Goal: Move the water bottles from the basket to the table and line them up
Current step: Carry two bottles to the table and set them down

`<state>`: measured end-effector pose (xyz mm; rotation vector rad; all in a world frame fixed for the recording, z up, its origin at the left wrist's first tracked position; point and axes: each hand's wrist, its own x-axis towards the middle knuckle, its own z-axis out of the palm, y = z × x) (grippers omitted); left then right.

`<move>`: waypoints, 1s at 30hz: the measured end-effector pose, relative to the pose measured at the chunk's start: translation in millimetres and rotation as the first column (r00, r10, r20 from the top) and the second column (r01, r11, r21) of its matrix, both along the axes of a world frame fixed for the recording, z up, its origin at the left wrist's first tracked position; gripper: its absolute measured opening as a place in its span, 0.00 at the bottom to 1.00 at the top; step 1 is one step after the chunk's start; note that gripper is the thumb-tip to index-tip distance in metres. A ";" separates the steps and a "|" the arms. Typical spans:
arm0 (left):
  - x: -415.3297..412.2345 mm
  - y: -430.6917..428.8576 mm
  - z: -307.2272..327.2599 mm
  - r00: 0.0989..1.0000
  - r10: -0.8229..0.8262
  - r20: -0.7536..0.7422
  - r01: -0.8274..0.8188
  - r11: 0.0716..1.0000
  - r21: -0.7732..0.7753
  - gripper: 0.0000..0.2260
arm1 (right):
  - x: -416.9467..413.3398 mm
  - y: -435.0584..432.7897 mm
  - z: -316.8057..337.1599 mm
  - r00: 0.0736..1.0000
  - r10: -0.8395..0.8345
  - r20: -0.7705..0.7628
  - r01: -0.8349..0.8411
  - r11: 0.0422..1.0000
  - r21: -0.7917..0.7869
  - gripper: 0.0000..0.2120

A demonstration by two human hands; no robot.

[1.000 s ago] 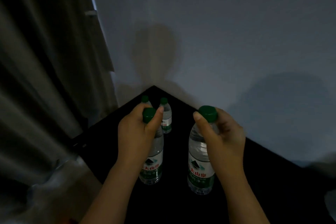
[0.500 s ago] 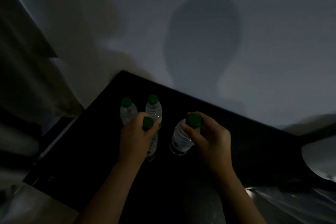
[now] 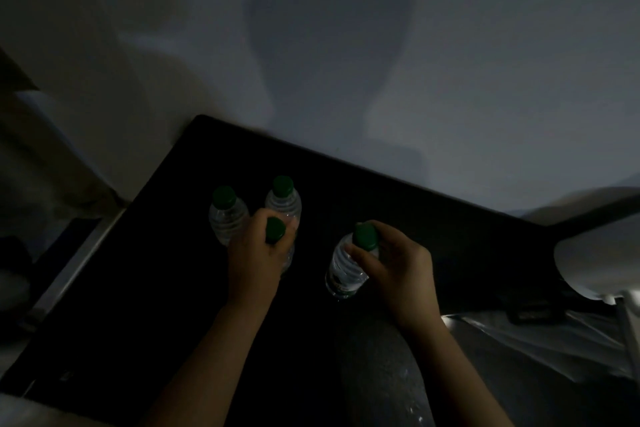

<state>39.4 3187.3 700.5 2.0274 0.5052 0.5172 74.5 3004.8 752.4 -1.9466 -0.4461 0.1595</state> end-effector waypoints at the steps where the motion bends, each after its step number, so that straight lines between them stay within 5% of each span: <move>1: -0.1 0.1 -1.3 1.000 0.002 -0.004 -0.002 1.000 0.004 0.11 | 0.1 0.8 -2.2 1.000 0.003 -0.002 -0.003 1.000 -0.007 0.12; 5: -2.4 1.7 -4.0 1.000 -0.001 -0.014 0.000 1.000 -0.012 0.18 | 3.1 3.9 -11.1 1.000 -0.012 0.011 0.012 0.999 -0.037 0.14; 11: 4.8 3.7 -8.4 0.998 -0.045 -0.053 0.047 0.998 0.048 0.09 | 12.7 6.0 -27.7 0.999 -0.036 -0.027 0.033 0.995 -0.089 0.16; 22: 4.0 -2.6 -2.5 0.993 -0.053 -0.101 0.066 0.990 0.127 0.09 | 25.8 13.5 -39.2 0.999 -0.021 -0.025 0.018 0.993 -0.120 0.13; 30: 4.0 -0.3 3.0 0.985 -0.081 -0.150 0.096 0.991 0.098 0.06 | 40.4 11.9 -35.5 0.996 -0.032 -0.083 0.010 0.966 -0.257 0.21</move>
